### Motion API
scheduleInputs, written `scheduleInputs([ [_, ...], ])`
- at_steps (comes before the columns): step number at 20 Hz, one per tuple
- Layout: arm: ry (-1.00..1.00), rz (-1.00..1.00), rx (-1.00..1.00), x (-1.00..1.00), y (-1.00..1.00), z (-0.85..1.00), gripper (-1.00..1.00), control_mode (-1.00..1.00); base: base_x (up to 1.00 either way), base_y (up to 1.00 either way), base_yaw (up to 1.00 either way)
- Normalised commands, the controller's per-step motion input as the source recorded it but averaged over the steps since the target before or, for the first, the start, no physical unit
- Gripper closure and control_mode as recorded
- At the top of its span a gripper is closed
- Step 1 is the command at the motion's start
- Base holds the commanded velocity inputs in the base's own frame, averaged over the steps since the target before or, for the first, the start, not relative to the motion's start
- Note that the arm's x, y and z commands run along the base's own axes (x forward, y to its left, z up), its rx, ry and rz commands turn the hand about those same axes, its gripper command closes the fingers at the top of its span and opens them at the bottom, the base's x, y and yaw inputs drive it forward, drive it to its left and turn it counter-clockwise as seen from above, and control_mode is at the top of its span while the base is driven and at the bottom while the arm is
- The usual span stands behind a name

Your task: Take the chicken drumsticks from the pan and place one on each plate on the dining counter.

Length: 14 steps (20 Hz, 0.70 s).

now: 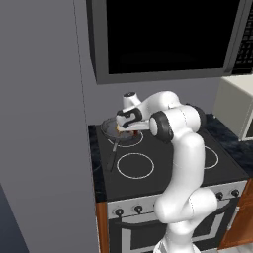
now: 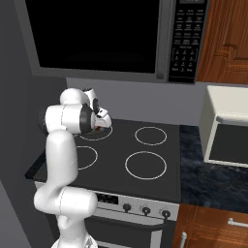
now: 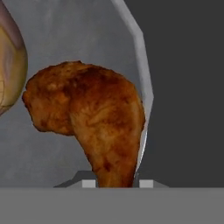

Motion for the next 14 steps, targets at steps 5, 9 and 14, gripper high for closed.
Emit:
scheduleInputs([
  [5,0.05,0.0,0.0,-0.03,0.0,0.03,1.0,-1.0,0.0,0.0,0.0],
  [9,0.0,0.0,0.0,-0.19,-0.03,0.17,1.0,-1.0,0.0,0.0,0.0],
  [14,-0.11,0.0,0.0,-0.42,-0.06,0.2,1.0,-1.0,0.0,0.0,0.0],
])
